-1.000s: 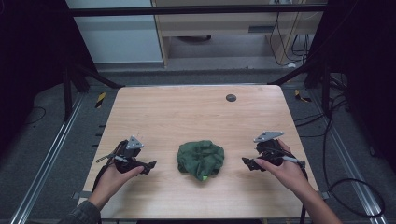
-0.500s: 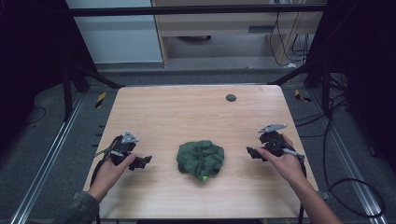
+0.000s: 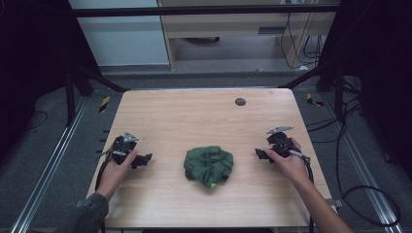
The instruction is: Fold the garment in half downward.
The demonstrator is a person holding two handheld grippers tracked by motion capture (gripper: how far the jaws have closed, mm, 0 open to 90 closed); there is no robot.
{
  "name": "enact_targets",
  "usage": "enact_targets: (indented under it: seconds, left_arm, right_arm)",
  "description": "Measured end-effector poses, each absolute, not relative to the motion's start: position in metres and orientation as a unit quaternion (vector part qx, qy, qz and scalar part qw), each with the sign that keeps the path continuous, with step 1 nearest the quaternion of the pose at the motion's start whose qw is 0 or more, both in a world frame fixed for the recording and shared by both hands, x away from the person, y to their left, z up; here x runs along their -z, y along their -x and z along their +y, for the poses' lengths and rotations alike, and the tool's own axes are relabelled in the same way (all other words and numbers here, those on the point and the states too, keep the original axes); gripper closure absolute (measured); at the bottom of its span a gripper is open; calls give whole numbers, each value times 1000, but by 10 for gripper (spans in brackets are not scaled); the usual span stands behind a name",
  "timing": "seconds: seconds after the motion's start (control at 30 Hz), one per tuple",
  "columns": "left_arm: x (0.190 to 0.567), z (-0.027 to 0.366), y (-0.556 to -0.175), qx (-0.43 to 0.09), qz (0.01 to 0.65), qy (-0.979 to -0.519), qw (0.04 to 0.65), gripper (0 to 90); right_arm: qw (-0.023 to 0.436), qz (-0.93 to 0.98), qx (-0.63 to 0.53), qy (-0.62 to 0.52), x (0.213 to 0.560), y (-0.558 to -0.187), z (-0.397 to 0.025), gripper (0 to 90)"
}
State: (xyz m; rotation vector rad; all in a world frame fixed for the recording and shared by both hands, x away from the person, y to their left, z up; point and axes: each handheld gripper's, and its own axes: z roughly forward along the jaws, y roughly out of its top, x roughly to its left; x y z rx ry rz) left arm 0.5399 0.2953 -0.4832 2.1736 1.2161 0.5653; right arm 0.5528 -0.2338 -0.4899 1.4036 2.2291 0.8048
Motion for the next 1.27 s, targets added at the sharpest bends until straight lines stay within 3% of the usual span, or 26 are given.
enact_targets:
  seconds: [0.43,0.83,1.27]
  left_arm:
    - [495,301,-558,-225,475,-799,293,69]
    - [507,296,-564,-212,478,-789,323,1]
    - [507,290,-558,-223,508,-770,316,0]
  right_arm:
    - [214,763,-302,-529,503,-569,-234,105]
    - [233,745,-322,-535,511,-572,-233,40]
    - [251,708,-303,-587,511,-570,-222,5]
